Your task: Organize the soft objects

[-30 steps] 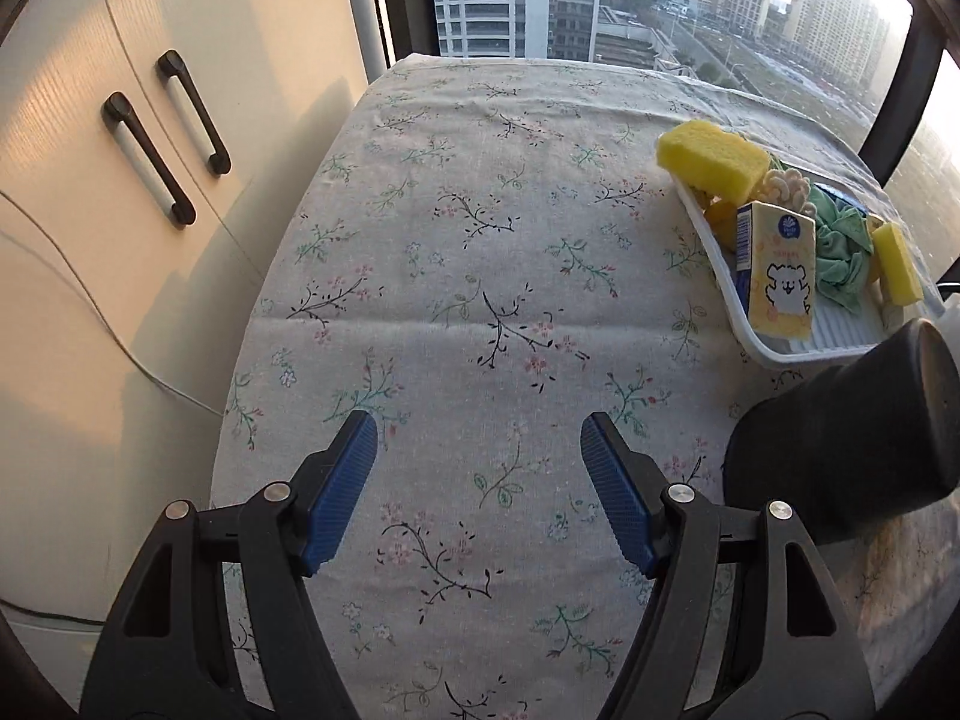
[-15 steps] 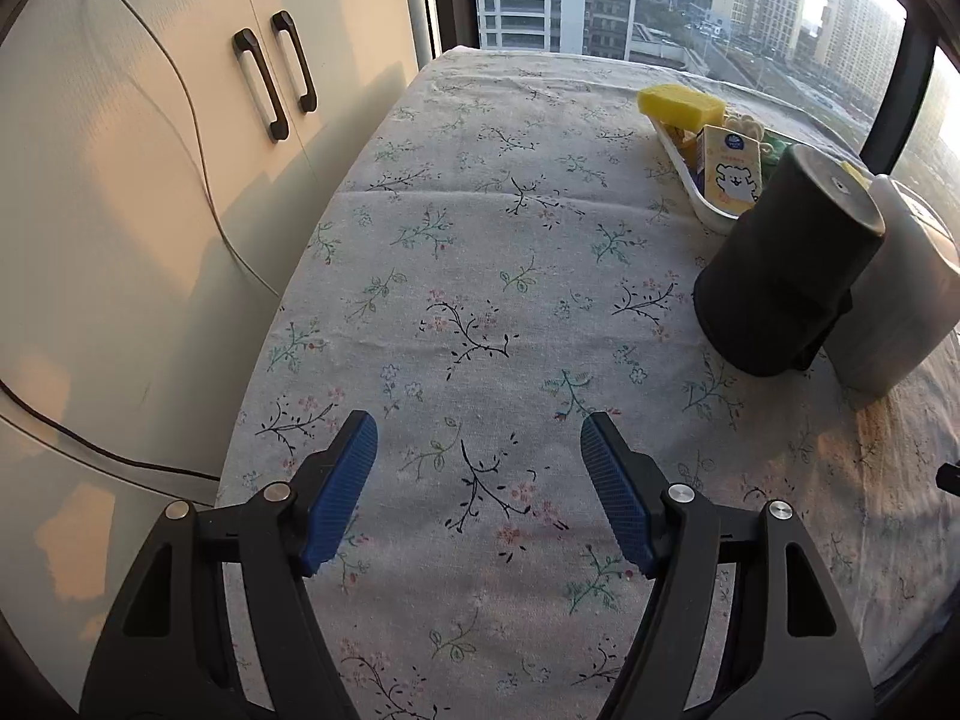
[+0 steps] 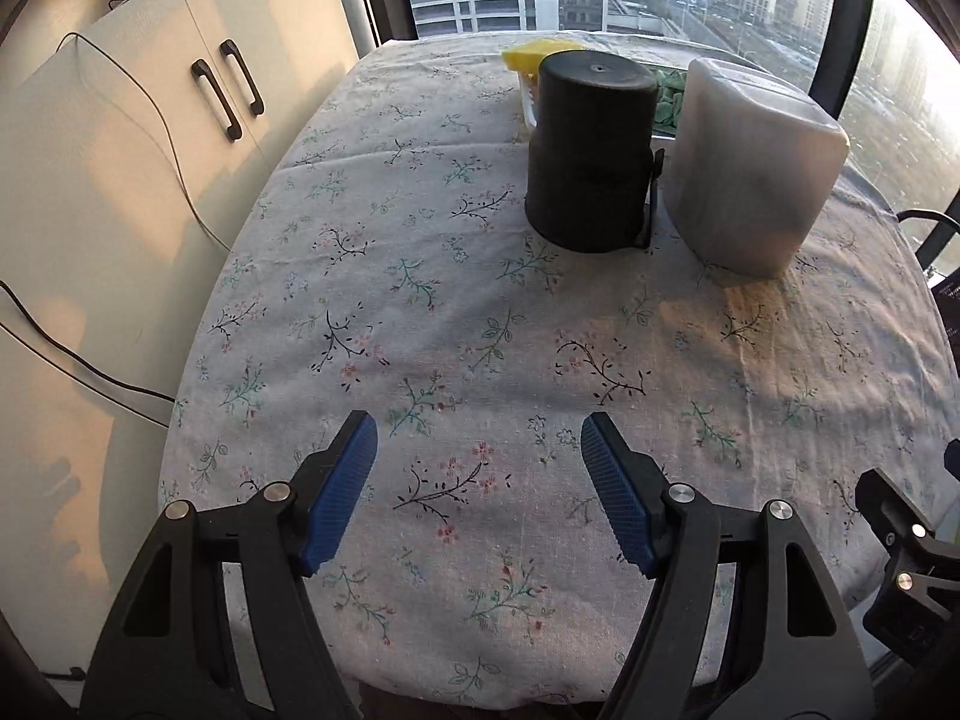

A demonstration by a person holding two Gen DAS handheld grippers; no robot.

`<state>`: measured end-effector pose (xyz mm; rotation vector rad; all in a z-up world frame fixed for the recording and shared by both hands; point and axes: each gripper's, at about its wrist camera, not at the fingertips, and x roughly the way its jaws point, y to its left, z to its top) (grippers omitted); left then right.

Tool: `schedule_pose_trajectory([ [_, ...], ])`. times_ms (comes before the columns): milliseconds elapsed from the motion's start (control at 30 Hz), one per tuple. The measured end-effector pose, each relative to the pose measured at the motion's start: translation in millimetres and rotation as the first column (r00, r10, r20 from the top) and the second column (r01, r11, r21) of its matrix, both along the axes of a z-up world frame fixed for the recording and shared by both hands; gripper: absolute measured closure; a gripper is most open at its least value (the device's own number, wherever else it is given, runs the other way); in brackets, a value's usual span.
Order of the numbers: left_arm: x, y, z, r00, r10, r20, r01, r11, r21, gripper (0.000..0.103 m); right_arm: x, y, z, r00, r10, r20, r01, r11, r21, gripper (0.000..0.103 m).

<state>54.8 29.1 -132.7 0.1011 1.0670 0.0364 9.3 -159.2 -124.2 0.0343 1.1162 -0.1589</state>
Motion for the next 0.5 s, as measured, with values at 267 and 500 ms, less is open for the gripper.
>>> schedule_pose_trajectory([
  [267,-28,-12,46,0.993,-0.022,0.12,0.022,1.0,0.002,0.034,-9,19,39,0.995,0.027,0.099,-0.021,0.998,-0.062,0.002],
  [500,-31,-13,92,0.977,-0.016,0.212,0.014,1.0,0.014,0.027,-12,23,83,0.98,-0.002,0.199,0.022,0.995,-0.096,0.002],
])
